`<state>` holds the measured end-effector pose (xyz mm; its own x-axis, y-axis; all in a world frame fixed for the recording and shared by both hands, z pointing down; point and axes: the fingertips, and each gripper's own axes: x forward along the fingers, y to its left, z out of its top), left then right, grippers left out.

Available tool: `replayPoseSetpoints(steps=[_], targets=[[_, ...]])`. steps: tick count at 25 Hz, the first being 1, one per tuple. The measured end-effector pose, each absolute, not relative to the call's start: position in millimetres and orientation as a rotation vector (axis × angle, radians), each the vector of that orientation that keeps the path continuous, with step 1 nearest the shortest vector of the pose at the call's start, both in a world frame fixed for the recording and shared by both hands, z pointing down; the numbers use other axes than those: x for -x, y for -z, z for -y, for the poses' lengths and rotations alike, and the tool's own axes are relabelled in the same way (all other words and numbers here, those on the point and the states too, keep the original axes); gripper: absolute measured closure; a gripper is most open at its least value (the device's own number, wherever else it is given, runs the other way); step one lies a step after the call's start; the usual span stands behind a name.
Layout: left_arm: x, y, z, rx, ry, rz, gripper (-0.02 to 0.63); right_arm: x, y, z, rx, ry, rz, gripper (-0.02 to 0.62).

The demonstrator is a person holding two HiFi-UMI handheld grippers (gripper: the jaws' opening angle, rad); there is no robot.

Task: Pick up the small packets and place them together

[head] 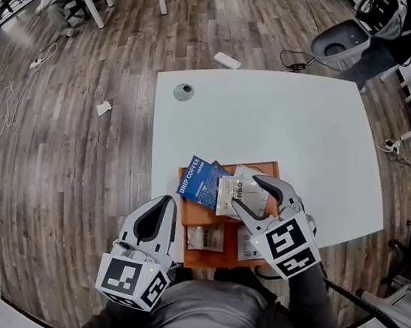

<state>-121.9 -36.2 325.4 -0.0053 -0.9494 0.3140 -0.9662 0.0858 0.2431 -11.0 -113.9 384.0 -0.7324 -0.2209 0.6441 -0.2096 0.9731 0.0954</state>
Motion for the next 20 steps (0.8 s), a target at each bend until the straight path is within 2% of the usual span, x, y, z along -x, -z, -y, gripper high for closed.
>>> replayPoseSetpoints(steps=[20], targets=[[103.5, -322.4, -12.8, -1.999, -0.052, 1.872, 0.604, -13.9, -383.1, 43.6, -0.387, 0.018, 2.358, 0.37]])
